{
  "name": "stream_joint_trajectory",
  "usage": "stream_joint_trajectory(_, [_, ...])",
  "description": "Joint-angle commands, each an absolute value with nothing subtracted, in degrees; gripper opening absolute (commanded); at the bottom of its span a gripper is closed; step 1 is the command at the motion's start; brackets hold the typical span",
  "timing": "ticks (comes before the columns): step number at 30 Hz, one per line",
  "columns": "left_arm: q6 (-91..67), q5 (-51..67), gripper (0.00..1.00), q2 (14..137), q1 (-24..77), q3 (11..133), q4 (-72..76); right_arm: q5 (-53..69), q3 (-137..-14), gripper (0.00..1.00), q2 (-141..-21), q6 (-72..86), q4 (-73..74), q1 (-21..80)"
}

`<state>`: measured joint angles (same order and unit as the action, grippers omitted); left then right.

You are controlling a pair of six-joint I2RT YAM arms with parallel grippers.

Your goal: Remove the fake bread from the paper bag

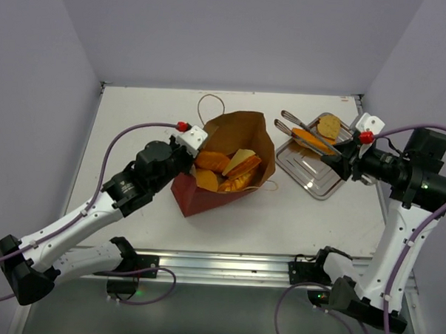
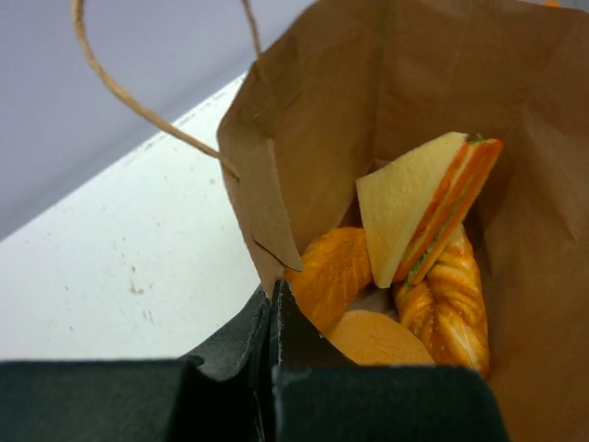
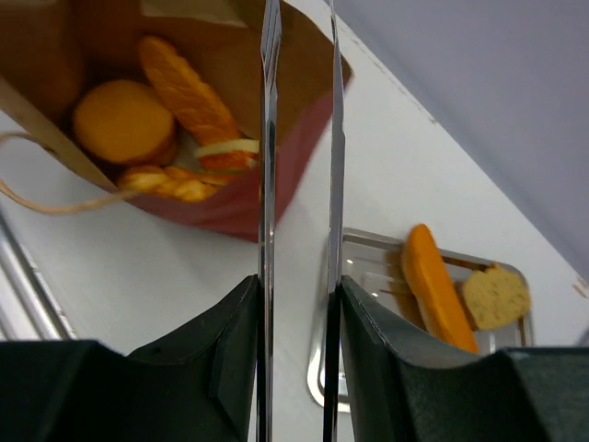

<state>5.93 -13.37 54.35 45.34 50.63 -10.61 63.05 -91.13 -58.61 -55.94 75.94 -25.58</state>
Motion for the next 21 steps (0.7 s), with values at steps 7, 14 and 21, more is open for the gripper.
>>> stream_joint_trajectory(7, [19.4, -11.4, 0.0, 59.6, 41.8, 60.2, 2.3, 60.5, -90.0, 0.4, -59.2, -35.2, 66.4, -7.2])
stream_joint_trajectory(14, [18.7, -2.1, 0.0, 56.7, 40.2, 51.5, 7.8, 46.7, -84.6, 0.39, -60.7, -33.7, 64.6, 8.9])
stream_joint_trajectory(21, [17.4, 4.0, 0.0, 48.0, 40.1, 38.4, 10.9, 30.6, -77.1, 0.38, -57.9, -33.8, 64.9, 23.5])
